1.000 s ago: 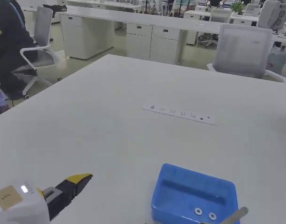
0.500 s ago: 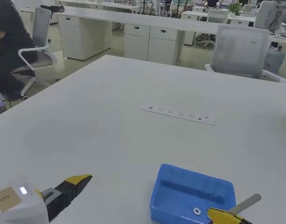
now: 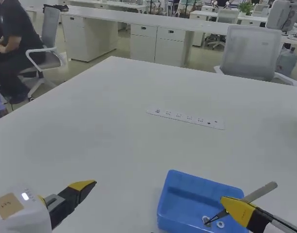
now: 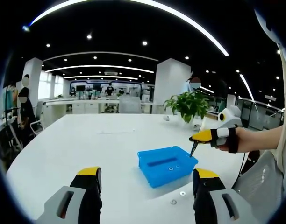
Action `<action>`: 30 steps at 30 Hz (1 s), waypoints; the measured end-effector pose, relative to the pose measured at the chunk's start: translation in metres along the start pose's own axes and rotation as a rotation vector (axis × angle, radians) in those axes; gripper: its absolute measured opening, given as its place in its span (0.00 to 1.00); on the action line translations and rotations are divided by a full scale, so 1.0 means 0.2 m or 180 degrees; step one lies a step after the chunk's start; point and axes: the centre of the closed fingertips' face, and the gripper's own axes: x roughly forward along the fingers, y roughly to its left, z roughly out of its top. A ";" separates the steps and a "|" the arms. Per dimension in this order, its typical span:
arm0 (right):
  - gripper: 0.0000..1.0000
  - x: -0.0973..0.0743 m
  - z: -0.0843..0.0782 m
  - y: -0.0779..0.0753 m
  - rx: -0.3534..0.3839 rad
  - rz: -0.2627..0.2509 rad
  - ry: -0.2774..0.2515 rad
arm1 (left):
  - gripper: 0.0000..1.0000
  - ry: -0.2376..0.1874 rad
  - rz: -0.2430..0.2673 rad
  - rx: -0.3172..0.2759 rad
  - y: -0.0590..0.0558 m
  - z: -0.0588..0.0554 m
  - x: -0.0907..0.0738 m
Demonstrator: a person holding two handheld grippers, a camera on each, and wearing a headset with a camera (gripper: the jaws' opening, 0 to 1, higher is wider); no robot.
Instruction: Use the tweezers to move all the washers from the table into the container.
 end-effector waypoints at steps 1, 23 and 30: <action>0.03 0.01 0.01 0.00 -0.0020 0.0006 0.0000 | 0.81 -0.0002 -0.0003 -0.0005 0.00 0.00 0.00; 0.03 0.18 -0.02 -0.21 -0.0199 -0.0158 0.0390 | 0.81 0.0008 0.0004 -0.0006 0.00 0.00 0.00; 0.03 0.22 -0.07 -0.28 -0.0221 -0.0226 0.0533 | 0.81 0.0023 0.0003 -0.0003 0.00 -0.01 0.01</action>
